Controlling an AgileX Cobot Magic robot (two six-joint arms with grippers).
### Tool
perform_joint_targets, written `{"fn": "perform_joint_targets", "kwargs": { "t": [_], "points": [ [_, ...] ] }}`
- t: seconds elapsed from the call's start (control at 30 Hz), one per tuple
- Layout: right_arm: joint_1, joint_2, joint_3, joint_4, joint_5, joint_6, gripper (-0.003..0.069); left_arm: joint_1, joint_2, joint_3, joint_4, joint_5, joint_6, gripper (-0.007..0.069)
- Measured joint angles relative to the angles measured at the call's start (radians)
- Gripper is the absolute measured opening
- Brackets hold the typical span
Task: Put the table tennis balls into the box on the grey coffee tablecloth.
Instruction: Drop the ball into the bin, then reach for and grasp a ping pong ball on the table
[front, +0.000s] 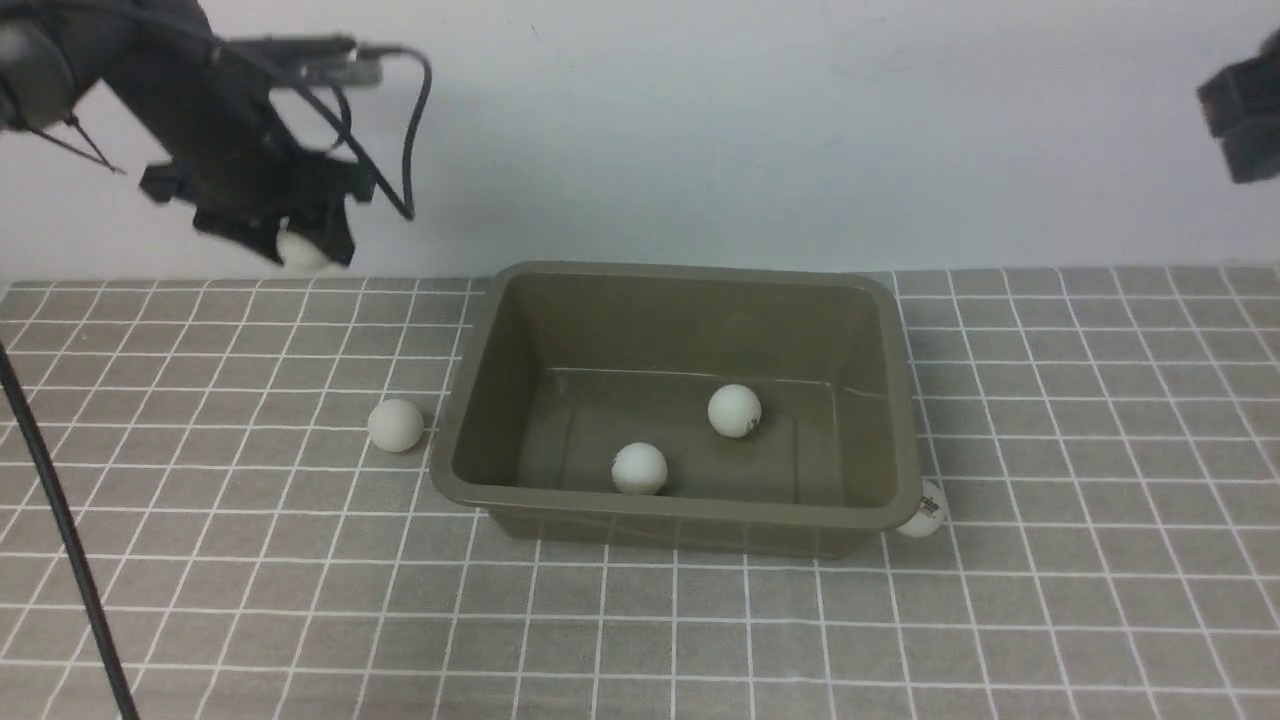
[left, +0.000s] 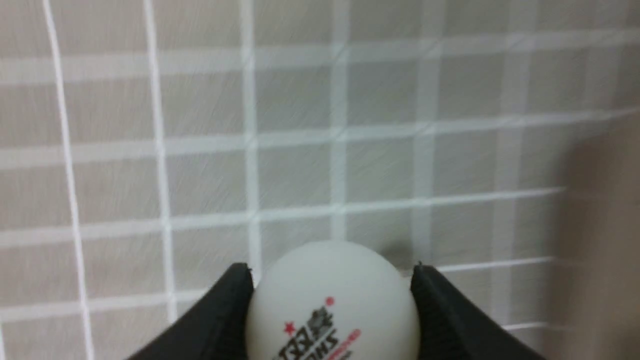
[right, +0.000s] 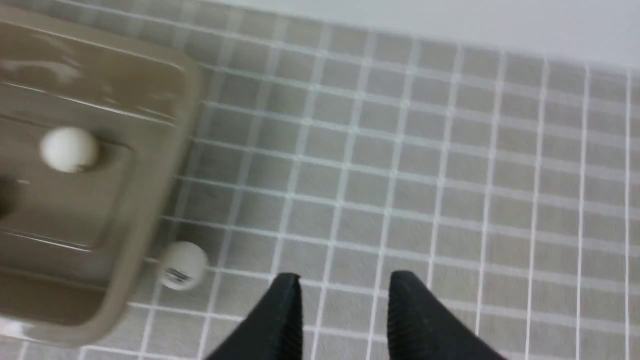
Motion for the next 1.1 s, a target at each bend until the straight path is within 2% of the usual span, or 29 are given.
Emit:
{"fn": "perform_joint_targets", "kwargs": {
  "t": [0.17, 0.3, 0.43, 0.47, 0.53, 0.63, 0.73, 0.77, 0.83, 0.97, 1.0, 1.03, 1.1],
  "points": [
    [-0.134, 0.046, 0.155, 0.153, -0.028, -0.011, 0.0134, -0.107, -0.043, -0.058, -0.124, 0.013, 0.100, 0.0350],
    [-0.152, 0.101, 0.286, 0.298, -0.101, -0.092, 0.0141, -0.224, -0.012, -0.059, -0.147, 0.018, 0.149, 0.0350],
    [-0.152, 0.193, 0.374, 0.499, -0.215, -0.250, 0.0267, -0.311, 0.053, -0.059, -0.117, 0.018, 0.144, 0.0350],
    [-0.152, 0.204, 0.376, 0.515, -0.223, -0.257, 0.0276, -0.314, 0.060, -0.059, -0.114, 0.018, 0.143, 0.0350],
    [-0.152, 0.249, 0.379, 0.575, -0.256, -0.305, 0.0350, -0.343, 0.094, -0.059, -0.091, 0.018, 0.128, 0.0364],
    [-0.127, 0.322, 0.379, 0.615, -0.318, -0.352, 0.0479, -0.374, 0.128, -0.058, -0.039, 0.017, 0.096, 0.0479],
    [-0.088, 0.370, 0.379, 0.613, -0.362, -0.368, 0.0560, -0.381, 0.132, -0.059, 0.004, 0.017, 0.075, 0.0577],
    [-0.066, 0.390, 0.379, 0.605, -0.387, -0.371, 0.0587, -0.381, 0.131, -0.066, 0.024, 0.017, 0.063, 0.0603],
    [-0.045, 0.417, 0.379, 0.599, -0.409, -0.372, 0.0610, -0.380, 0.128, -0.083, 0.064, 0.018, 0.049, 0.0607],
    [-0.014, 0.455, 0.379, 0.598, -0.450, -0.372, 0.0622, -0.369, 0.106, -0.103, 0.156, 0.018, 0.023, 0.0525],
    [-0.001, 0.476, 0.379, 0.598, -0.475, -0.372, 0.0622, -0.356, 0.079, -0.106, 0.211, 0.018, 0.005, 0.0425],
    [0.008, 0.485, 0.379, 0.598, -0.491, -0.372, 0.0622, -0.342, 0.058, -0.109, 0.246, 0.018, -0.004, 0.0357],
    [0.020, 0.502, 0.379, 0.603, -0.519, -0.372, 0.0617, -0.310, 0.017, -0.113, 0.277, 0.020, -0.015, 0.0190]
  ]
}}
